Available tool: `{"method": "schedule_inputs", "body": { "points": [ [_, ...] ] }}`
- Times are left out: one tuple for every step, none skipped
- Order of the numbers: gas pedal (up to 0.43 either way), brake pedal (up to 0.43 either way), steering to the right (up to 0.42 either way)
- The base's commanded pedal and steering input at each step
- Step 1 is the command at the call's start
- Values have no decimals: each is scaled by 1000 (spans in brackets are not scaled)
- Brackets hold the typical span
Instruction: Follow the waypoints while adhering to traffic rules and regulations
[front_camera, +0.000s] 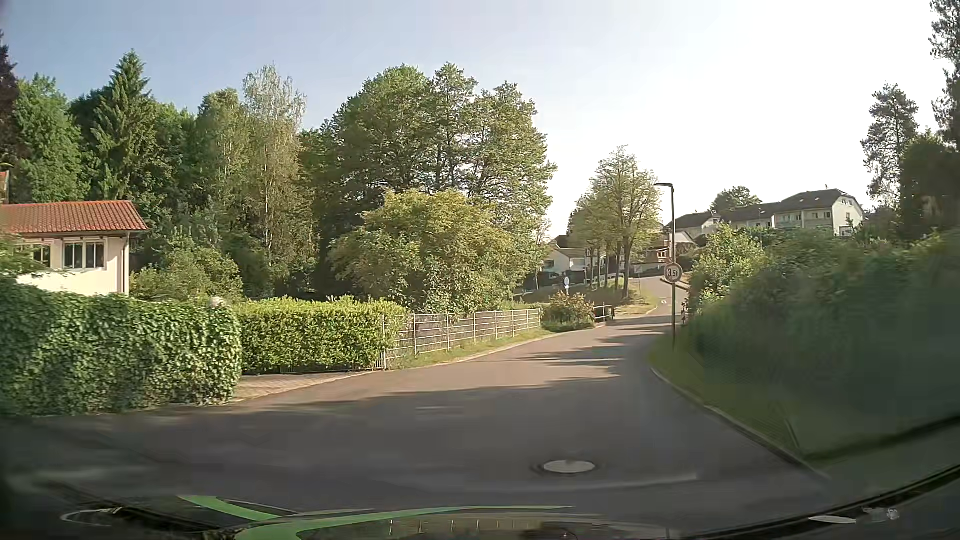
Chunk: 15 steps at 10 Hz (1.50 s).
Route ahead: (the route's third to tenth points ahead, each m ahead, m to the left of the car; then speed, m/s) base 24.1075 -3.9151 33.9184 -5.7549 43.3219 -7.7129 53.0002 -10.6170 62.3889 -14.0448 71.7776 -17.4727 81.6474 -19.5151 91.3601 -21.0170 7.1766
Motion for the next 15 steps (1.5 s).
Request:
{"method": "schedule_inputs", "body": {
  "points": [
    [0, 0, 45],
    [0, 0, 47],
    [0, 0, 48],
    [0, 0, 50],
    [0, 0, 52],
    [20, 0, 56],
    [20, 0, 62],
    [20, 0, 66],
    [20, 0, 66],
    [28, 0, 65],
    [28, 0, 65],
    [28, 0, 65],
    [39, 0, 65],
    [39, 0, 64],
    [39, 0, 64]
  ]
}}
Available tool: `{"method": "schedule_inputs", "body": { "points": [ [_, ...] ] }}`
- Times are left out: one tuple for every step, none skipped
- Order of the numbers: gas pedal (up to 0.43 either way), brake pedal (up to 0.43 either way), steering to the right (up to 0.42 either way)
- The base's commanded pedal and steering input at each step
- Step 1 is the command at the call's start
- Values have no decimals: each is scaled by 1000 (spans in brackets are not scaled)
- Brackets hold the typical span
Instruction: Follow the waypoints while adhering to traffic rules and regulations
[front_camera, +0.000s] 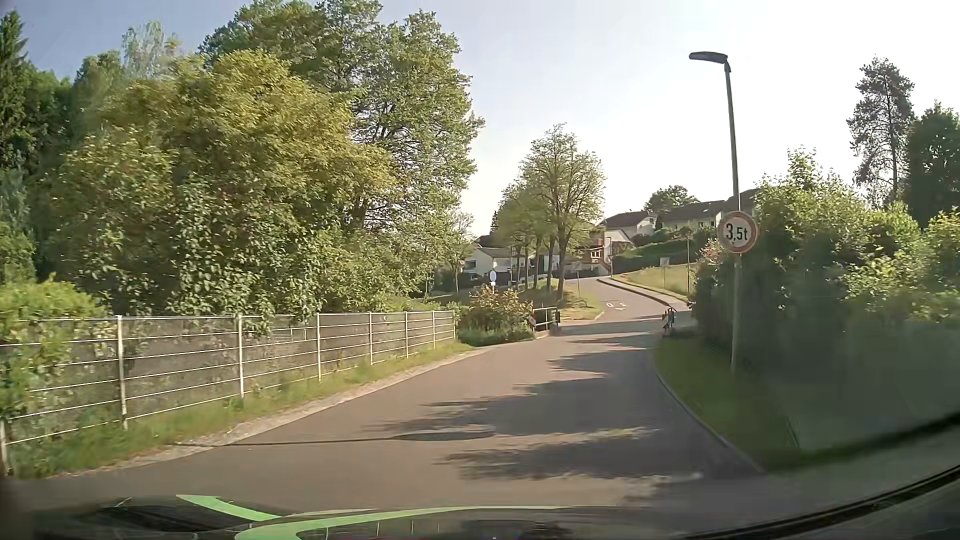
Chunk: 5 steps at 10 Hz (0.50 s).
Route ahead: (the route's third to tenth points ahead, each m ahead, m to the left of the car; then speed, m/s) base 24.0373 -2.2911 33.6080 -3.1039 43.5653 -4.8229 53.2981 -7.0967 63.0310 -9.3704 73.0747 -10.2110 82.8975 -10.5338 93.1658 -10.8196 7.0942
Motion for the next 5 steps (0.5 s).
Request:
{"method": "schedule_inputs", "body": {
  "points": [
    [39, 0, 63],
    [39, 0, 62],
    [39, 0, 61],
    [39, 0, 61],
    [39, 0, 61]
  ]
}}
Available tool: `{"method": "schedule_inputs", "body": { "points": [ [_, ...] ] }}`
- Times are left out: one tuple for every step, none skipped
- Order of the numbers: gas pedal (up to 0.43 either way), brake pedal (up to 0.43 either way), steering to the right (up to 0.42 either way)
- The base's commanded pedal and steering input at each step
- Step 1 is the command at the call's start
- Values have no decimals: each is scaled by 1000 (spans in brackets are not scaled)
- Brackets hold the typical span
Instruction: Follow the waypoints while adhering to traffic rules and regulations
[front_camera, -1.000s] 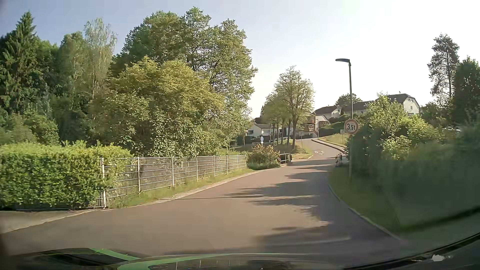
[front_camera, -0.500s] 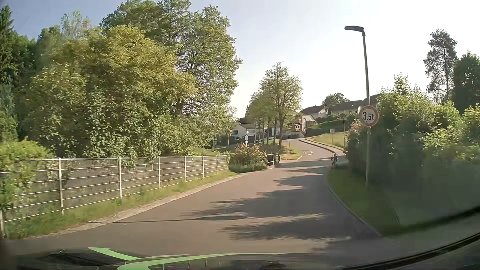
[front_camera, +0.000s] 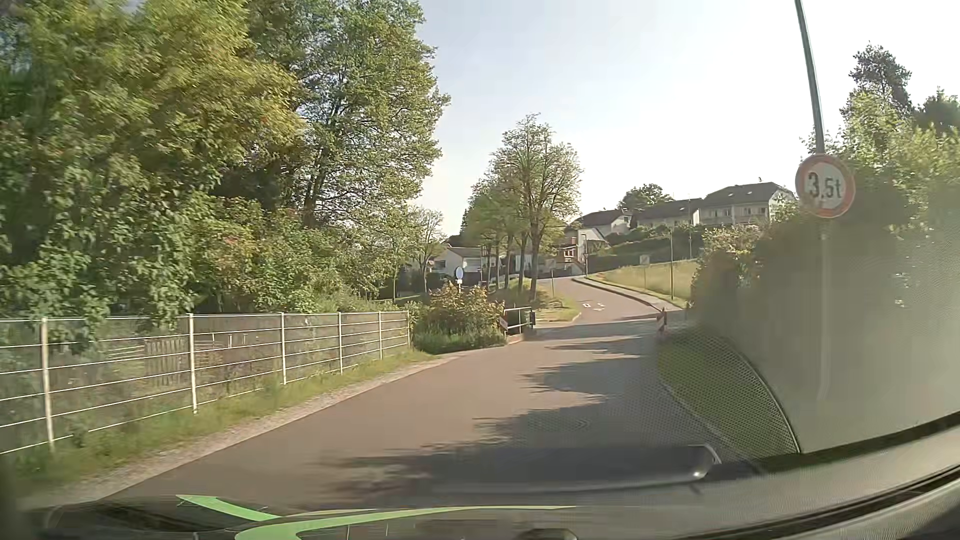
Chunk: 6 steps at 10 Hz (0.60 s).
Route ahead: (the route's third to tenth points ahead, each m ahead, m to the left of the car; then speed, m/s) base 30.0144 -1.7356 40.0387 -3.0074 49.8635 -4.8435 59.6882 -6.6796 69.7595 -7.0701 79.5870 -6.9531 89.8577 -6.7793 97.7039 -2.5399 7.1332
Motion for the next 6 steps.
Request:
{"method": "schedule_inputs", "body": {
  "points": [
    [39, 0, 60],
    [39, 0, 60],
    [39, 0, 60],
    [39, 0, 60],
    [39, 0, 59],
    [39, 0, 59]
  ]
}}
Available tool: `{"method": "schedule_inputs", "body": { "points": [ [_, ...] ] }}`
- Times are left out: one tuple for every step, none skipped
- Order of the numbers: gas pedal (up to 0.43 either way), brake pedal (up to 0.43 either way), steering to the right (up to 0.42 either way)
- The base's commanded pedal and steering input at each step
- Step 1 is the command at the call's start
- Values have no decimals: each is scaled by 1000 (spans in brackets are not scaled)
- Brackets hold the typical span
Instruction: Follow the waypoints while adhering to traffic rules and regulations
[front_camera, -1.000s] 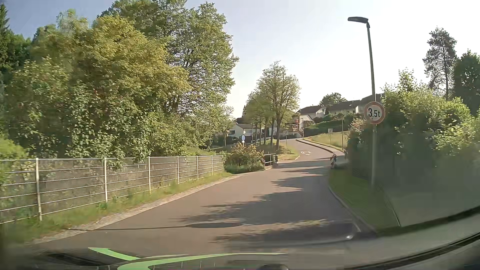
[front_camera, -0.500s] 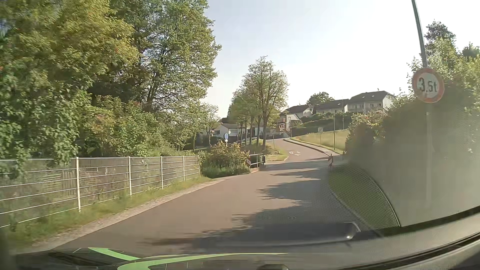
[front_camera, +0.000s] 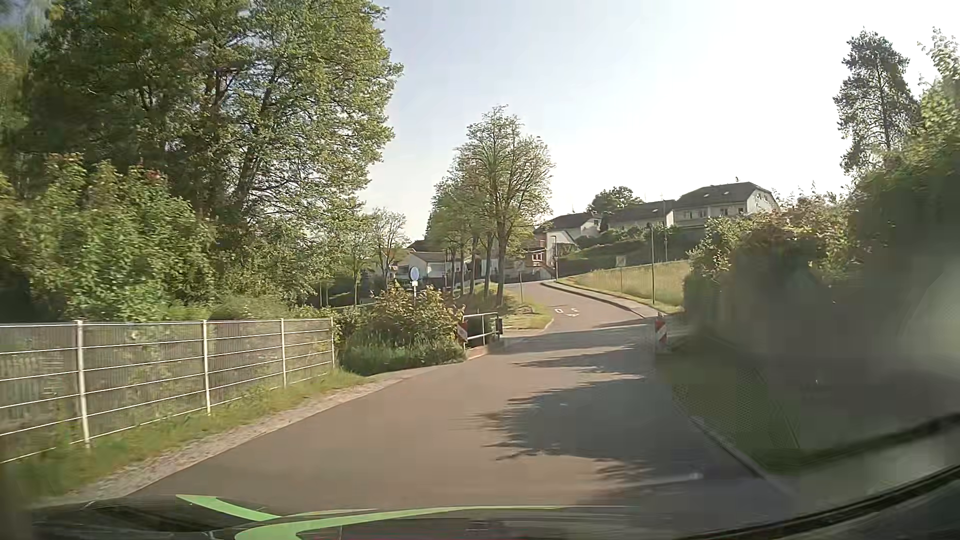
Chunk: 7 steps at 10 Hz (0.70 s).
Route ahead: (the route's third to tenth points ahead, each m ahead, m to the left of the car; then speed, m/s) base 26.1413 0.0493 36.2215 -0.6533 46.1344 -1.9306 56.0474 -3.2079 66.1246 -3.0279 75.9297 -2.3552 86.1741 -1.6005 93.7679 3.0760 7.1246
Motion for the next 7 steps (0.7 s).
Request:
{"method": "schedule_inputs", "body": {
  "points": [
    [39, 0, 58],
    [39, 0, 57],
    [39, 0, 56],
    [39, 0, 56],
    [39, 0, 55],
    [39, 0, 55],
    [39, 0, 54]
  ]
}}
